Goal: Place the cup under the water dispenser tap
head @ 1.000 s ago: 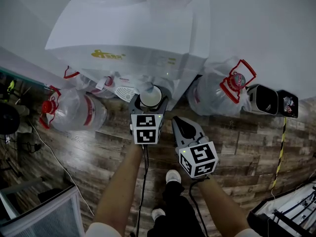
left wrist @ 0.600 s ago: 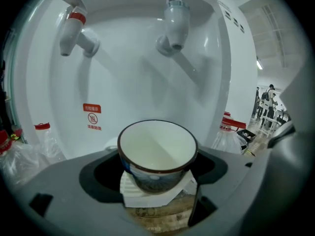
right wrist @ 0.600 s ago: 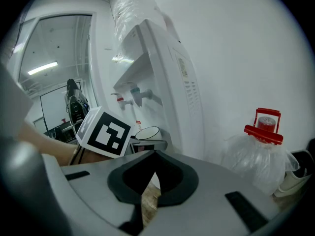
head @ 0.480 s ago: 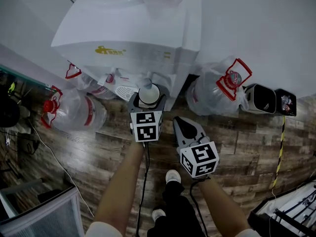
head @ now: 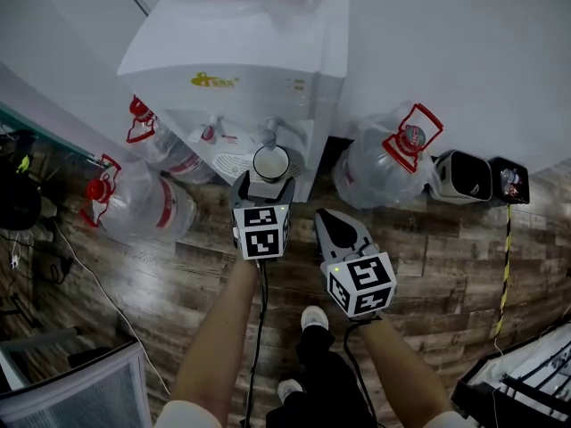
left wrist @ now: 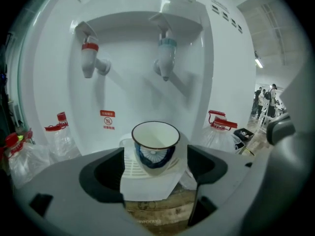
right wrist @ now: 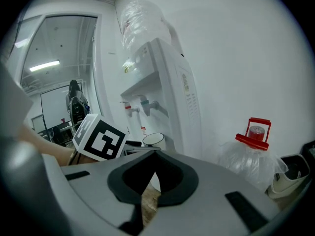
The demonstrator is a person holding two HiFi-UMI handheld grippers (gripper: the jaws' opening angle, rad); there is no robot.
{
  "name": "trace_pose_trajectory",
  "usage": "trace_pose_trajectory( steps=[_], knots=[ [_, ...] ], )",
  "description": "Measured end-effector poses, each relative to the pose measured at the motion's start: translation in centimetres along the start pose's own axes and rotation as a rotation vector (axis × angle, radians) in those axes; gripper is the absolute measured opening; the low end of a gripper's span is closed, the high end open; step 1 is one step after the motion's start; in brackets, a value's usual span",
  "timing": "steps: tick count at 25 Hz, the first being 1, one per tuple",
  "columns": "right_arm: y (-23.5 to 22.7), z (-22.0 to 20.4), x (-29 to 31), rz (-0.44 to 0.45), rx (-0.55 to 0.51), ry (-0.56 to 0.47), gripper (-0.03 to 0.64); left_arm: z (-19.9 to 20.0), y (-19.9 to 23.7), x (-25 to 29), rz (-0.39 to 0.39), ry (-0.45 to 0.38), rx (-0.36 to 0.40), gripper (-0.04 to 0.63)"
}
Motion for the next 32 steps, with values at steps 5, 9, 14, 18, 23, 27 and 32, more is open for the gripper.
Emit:
trace_pose_trajectory(
  steps=[5, 9, 14, 18, 23, 27, 32],
  knots=[
    [4.0, 1.2, -3.8, -0.005, -0.015, -0.035, 0.02, 1.2, 0.3, -6.1, -0.017, -0.028, -0.012, 0.428],
    [8.6, 2.1, -7.9, -0.008, -0.012, -0.049, 0.02, 2.8, 0.5, -13.6, -0.034, -0.054, -0.025, 0.428],
    [15.4, 4.0, -14.2, 0.0, -0.028, -0.068, 0.02, 4.8, 0.0, -24.9, -0.049, -0.077, -0.009, 0.425],
    [20.3, 6.3, -19.8, 0.018, -0.025, -0.084, 0.02, 6.6, -1.0, -34.0, -0.077, -0.096, 0.008, 0.398],
    [26.2, 9.3, -25.8, 0.029, -0.04, -0.086, 0.02, 9.0, -1.6, -43.8, -0.084, -0.101, 0.047, 0.343],
    [29.4, 11.9, -31.0, 0.021, -0.013, -0.108, 0.02, 11.7, -3.2, -50.7, -0.105, -0.113, 0.032, 0.275],
    [32.2, 13.8, -37.8, 0.017, -0.007, -0.134, 0.02, 14.1, -6.1, -58.1, -0.096, -0.143, 0.045, 0.218]
  ],
)
Point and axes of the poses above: the fingertips, and each gripper's own axes: x forward along the fingers, y to its left, z out of its top, the point moved 9 cm from there along -x, backward along the fingers, and after that the axes turned 8 degrees about x, right-handed, at the moved point
